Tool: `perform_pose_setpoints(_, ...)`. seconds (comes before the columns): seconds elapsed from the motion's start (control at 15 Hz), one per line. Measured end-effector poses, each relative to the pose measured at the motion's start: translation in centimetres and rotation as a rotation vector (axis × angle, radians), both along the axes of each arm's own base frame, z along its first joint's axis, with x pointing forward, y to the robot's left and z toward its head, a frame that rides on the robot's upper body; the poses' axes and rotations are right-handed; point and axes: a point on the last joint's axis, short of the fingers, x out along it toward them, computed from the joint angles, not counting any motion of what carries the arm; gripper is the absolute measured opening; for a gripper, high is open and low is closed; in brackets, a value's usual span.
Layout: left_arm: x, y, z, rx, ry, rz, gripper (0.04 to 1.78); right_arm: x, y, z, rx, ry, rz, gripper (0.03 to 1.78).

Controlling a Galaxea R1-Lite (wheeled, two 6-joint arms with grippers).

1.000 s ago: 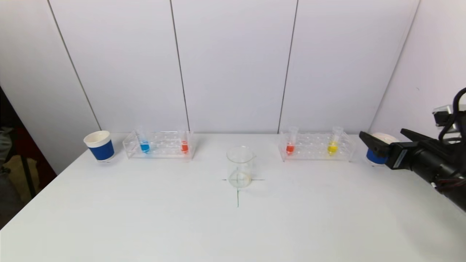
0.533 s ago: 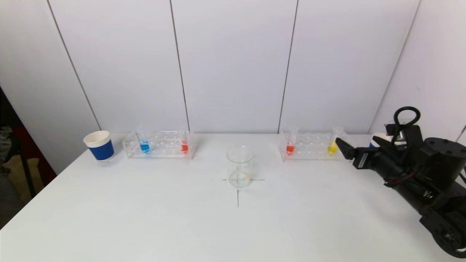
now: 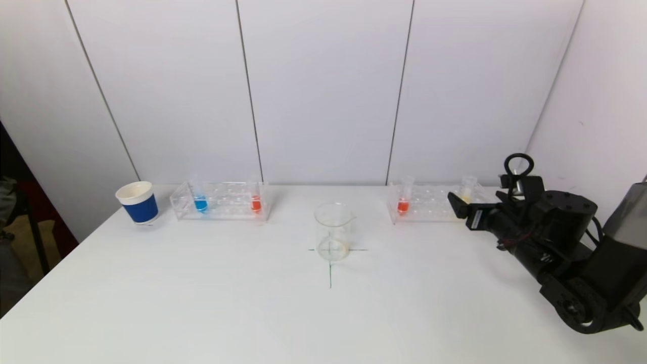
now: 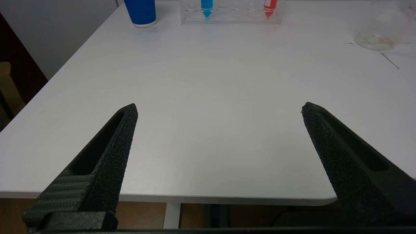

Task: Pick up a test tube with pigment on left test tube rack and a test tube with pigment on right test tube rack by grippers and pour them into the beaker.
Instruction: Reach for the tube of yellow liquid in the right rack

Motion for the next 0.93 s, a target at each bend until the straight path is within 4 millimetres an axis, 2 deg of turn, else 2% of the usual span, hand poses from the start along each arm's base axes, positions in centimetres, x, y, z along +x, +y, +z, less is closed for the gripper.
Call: perform_pose_setpoints(0.93,0.0,0.0,0.0,0.000,0.000,-0.001,1.76,3.2,-1.8,-0.9,0.005,-0.040,-0.071,1.77)
